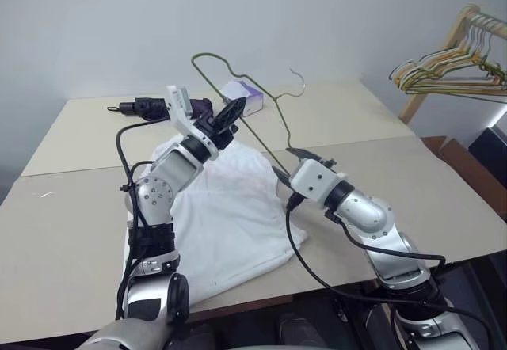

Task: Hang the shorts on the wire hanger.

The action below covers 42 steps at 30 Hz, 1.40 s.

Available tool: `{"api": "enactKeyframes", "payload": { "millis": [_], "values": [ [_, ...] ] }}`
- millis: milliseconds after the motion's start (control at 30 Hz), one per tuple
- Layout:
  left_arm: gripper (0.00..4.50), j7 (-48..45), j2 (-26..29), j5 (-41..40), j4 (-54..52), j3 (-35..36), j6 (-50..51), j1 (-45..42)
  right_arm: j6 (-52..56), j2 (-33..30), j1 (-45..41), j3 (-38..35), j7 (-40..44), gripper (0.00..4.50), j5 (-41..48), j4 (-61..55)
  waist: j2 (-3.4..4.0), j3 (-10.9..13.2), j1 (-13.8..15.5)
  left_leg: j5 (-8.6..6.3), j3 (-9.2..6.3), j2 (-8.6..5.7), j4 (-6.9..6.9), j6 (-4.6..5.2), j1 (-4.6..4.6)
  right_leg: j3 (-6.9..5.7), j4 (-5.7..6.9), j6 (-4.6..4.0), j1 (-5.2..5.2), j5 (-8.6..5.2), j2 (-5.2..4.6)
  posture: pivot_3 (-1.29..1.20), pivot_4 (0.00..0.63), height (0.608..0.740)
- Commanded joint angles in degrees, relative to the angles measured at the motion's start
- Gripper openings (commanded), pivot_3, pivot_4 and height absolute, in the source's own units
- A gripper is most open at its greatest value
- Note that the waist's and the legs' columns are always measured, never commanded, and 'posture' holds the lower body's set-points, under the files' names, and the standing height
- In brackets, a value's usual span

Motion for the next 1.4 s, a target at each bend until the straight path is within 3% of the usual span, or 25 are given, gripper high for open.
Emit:
{"api": "enactKeyframes", "payload": {
  "millis": [33, 167, 267, 367, 467, 633, 933, 1333, 1400],
  "values": [
    [0.0, -5.4, 3.1, 1.1, 0.7, 0.7, -2.8, -2.4, 5.7, 0.0, -0.9, -5.8, 4.5, 4.32, 8.6, -4.3, 0.0, 0.0, 0.0, 0.0, 0.0, 0.0, 0.0, 0.0, 0.0, 0.0, 0.0, 0.0, 0.0, 0.0, 0.0, -0.15, 0.0, 0.74],
    [0.0, -18.3, 10.4, 1.1, 0.3, -0.2, -2.8, -2.1, 25.2, -1.7, -2.7, -16.3, 15.2, 4.44, 32.9, -8.3, 0.0, 0.0, -0.1, 0.0, -0.02, 0.02, 0.0, 0.0, -0.03, -0.03, -0.02, 0.0, 0.02, 0.0, 0.0, -0.15, 0.0, 0.74],
    [0.0, -29.7, 15.6, -3.1, -1.3, 1.2, -1.2, -0.9, 37.0, -5.4, -4.8, -24.6, 23.8, 4.44, 51.4, -4.2, 0.01, 0.0, -0.5, 0.0, -0.02, 0.03, 0.0, 0.01, -0.03, -0.06, -0.05, -0.01, 0.04, 0.0, 0.0, -0.16, 0.0, 0.74],
    [0.0, -40.1, 19.8, -5.9, -0.7, 2.5, -0.8, -0.4, 44.9, -11.5, -7.5, -24.4, 32.9, 4.44, 59.1, 3.6, 0.01, 0.0, -0.8, 0.0, -0.05, 0.07, 0.0, 0.01, 0.05, -0.17, -0.11, -0.01, 0.17, 0.0, 0.0, -0.15, 0.0, 0.74],
    [0.0, -48.1, 21.9, -9.1, 0.9, 3.5, 0.4, -0.6, 47.2, -14.6, -11.6, -20.2, 39.5, 4.44, 59.9, 11.0, 0.03, 0.0, -1.2, 0.0, -0.01, 0.11, 0.0, 0.01, 0.17, -0.18, -0.14, -0.03, 0.27, -0.01, 0.03, -0.15, 0.0, 0.74],
    [0.0, -52.7, 22.2, -10.6, 3.0, 3.7, 0.8, -1.8, 45.7, -14.3, -18.6, -13.5, 44.1, 4.44, 56.8, 17.8, 0.06, 0.1, -1.4, 0.0, 0.01, 0.15, -0.01, 0.01, 0.14, -0.13, -0.14, -0.01, 0.2, -0.02, 0.09, -0.14, 0.0, 0.74],
    [0.0, -53.2, 20.0, -9.6, 2.9, 2.6, -0.8, -1.9, 46.1, -8.2, -25.2, -8.5, 40.0, 4.44, 54.2, 18.0, 0.05, 0.1, -0.7, 0.0, -0.06, 0.12, -0.01, 0.01, -0.13, -0.14, -0.1, 0.0, -0.02, 0.0, 0.03, -0.14, 0.0, 0.74],
    [0.0, -53.1, 18.6, -7.8, 3.2, 2.1, -2.4, -2.3, 45.6, -7.6, -25.9, -6.0, 39.1, 4.44, 52.2, 15.6, 0.05, 0.1, -0.8, 0.0, -0.05, 0.12, -0.01, 0.01, -0.13, -0.13, -0.08, 0.0, -0.04, 0.01, 0.03, -0.15, 0.0, 0.74],
    [0.0, -53.0, 18.2, -7.5, 3.0, 2.0, -2.4, -2.3, 45.8, -7.2, -25.9, -6.3, 38.9, 4.08, 52.4, 15.6, 0.05, 0.1, -0.8, 0.0, -0.05, 0.12, -0.01, 0.01, -0.13, -0.13, -0.08, 0.0, -0.05, 0.01, 0.03, -0.15, 0.0, 0.74]
  ]
}}
